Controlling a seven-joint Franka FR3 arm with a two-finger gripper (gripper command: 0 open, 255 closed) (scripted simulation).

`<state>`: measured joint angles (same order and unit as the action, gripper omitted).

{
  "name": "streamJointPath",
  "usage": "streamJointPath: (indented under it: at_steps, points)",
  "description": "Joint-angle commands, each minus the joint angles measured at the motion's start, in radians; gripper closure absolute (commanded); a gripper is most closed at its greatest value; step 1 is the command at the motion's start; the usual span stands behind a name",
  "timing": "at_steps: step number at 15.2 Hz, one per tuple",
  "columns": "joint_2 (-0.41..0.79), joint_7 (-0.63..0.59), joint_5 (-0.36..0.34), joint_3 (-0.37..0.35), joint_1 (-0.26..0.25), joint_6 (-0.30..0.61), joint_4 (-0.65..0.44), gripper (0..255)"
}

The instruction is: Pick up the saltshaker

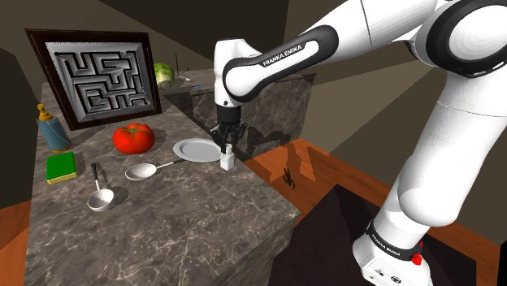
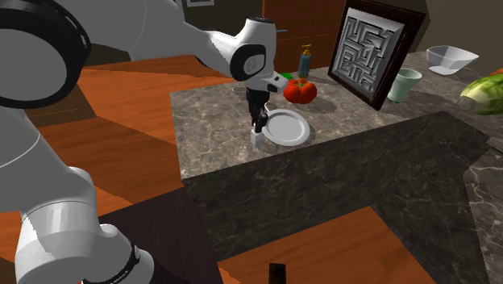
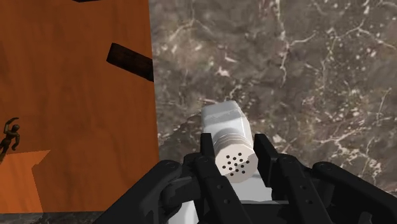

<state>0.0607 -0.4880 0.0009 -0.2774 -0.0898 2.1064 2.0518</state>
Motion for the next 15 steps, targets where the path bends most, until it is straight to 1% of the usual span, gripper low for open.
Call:
streamJointPath:
  at_steps: [1, 13, 15]
  points:
    - [-0.009, 0.001, 0.003, 0.000, 0.000, -0.022, -0.013, 255]
    - [-0.055, 0.009, 0.016, 0.001, 0.003, -0.177, -0.124, 255]
    - [-0.055, 0.009, 0.016, 0.001, 0.003, -0.179, -0.126, 255]
